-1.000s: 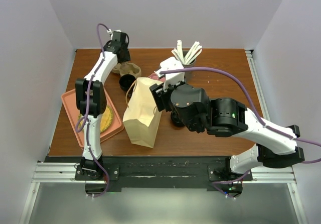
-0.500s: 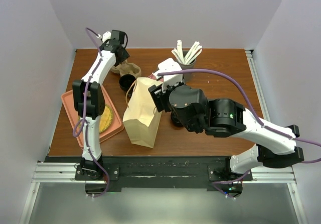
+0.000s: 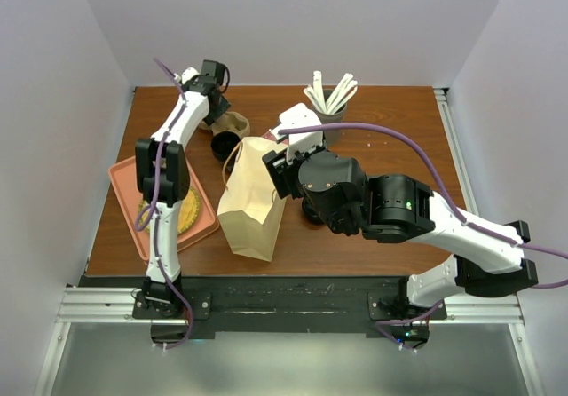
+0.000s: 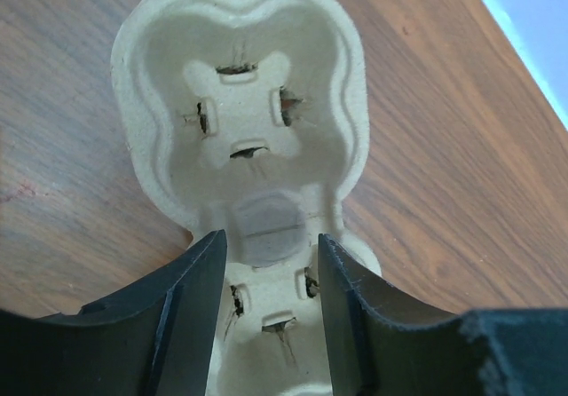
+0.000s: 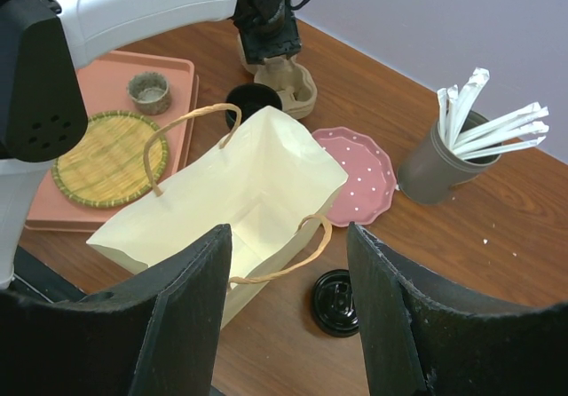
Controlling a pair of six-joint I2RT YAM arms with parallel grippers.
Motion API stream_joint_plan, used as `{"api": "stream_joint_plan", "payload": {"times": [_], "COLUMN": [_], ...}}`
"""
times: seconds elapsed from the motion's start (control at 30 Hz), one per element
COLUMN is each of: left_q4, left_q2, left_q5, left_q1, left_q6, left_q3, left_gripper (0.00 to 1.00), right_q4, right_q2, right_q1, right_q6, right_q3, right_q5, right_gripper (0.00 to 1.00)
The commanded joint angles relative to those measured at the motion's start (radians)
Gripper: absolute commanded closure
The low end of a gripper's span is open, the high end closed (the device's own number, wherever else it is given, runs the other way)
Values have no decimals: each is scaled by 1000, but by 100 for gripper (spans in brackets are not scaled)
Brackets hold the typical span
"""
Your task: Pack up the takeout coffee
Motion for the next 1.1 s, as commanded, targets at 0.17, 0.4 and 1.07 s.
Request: {"api": "stream_joint_plan", "payload": {"times": [0.17, 0.4, 1.07], "left_q4": [-9, -29, -192], "left_q2": [30, 63, 92], "left_q5": [-49, -43, -112], "left_q1": [5, 5, 5], "left_q6": [-67, -90, -98], "left_q3": [35, 44, 123], "left_gripper": [49, 47, 60], "right_q4": [20, 24, 30], "right_q2": [-29, -26, -58], "right_q1": [-2, -2, 0], "right_q6": [-6, -9, -21], "right_q3": [1, 2, -28], "right_q5": [37, 37, 16], "right_gripper": [42, 42, 42]}}
